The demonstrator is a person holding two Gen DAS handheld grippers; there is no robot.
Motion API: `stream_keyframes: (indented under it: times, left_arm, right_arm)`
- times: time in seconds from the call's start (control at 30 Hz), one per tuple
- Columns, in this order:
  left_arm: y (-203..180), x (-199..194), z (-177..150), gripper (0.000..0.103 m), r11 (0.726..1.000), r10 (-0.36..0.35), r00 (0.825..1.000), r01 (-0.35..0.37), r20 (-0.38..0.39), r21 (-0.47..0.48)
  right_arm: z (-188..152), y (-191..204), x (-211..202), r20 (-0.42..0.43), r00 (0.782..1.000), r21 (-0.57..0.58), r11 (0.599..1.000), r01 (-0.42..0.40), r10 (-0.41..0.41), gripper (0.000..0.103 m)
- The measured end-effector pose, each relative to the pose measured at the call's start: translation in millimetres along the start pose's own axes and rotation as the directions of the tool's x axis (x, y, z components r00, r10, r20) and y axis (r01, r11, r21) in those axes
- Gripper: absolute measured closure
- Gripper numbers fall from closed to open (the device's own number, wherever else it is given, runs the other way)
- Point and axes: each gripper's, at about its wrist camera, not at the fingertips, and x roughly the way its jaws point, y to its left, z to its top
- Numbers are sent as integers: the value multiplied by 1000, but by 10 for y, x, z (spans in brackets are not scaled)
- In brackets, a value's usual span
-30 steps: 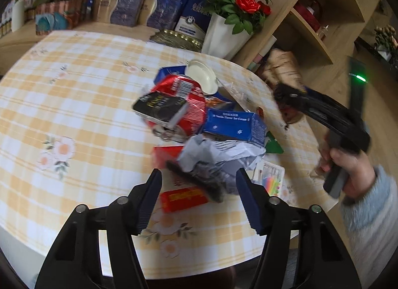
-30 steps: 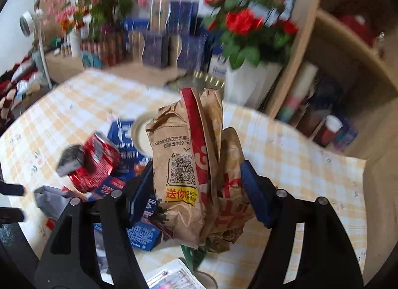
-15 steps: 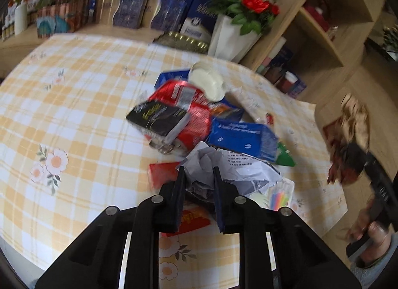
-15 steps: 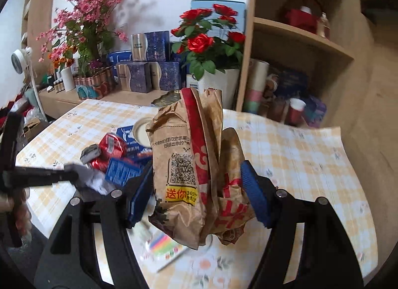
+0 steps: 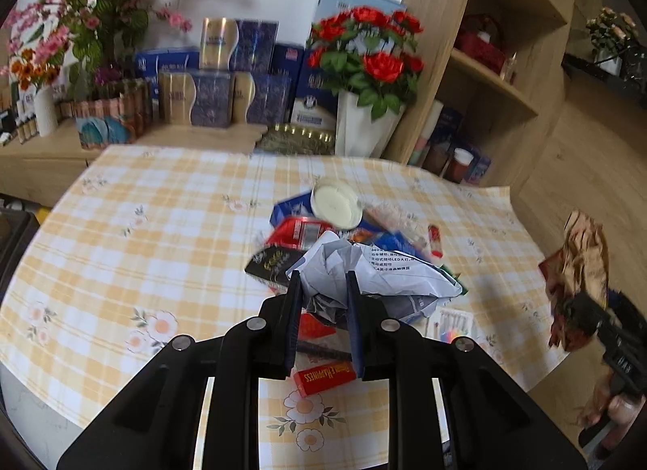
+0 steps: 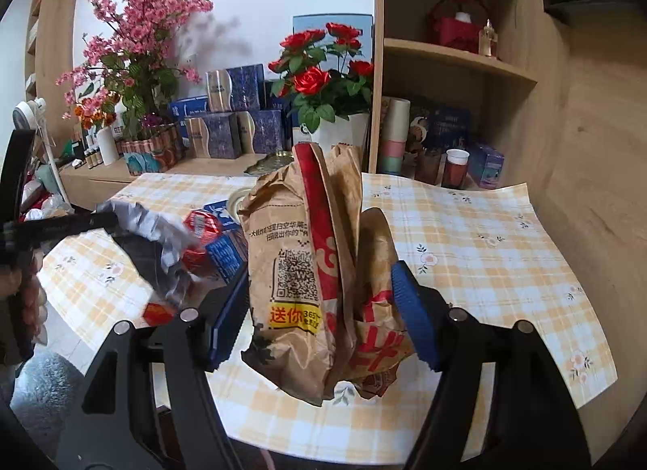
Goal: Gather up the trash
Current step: 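Carry the paper bag and crumpled paper over the brown bin with both tools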
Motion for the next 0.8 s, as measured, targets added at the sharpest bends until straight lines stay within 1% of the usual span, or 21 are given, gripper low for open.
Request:
stream_keyframes:
  times: [0.07,0.17,0.23,0.33,0.53,0.6,0.73,0.8]
  left_arm:
    - [-38,-170,20,83,1000,-8,1000,8,30,17]
    - [-110,-381,-4,83,998,-34,998,31,51,47]
    - [-142,-517,-51,83,997,-59,997,55,51,61]
    - [-156,-664,-142,83,994,-92,995,90,47,57]
    - [-200,-955,-493,83,988,-127,991,123,36,96]
    - [-204,-1026,-652,83,985,-143,990,140,20,100]
    - [-212,-1119,-946,83,982,-142,990,140,0,126]
    - [-177,-1156,-1112,83,983,-140,990,141,-10,117]
  right_arm:
    - [-40,26,-81,0,1000,3,1000,-2,2,33]
    - [-116,86,-208,0,1000,10,1000,-7,7,33]
    - [-183,133,-288,-2,1000,25,999,-20,21,33]
    - [-264,212,-357,-8,999,43,998,-37,38,33]
    - [-489,424,-490,-22,996,72,994,-81,83,33]
    - [-574,502,-513,-30,994,78,992,-100,103,33]
    - [-758,648,-546,-44,987,90,985,-148,152,33]
    - [-884,731,-532,-64,982,96,980,-173,180,33]
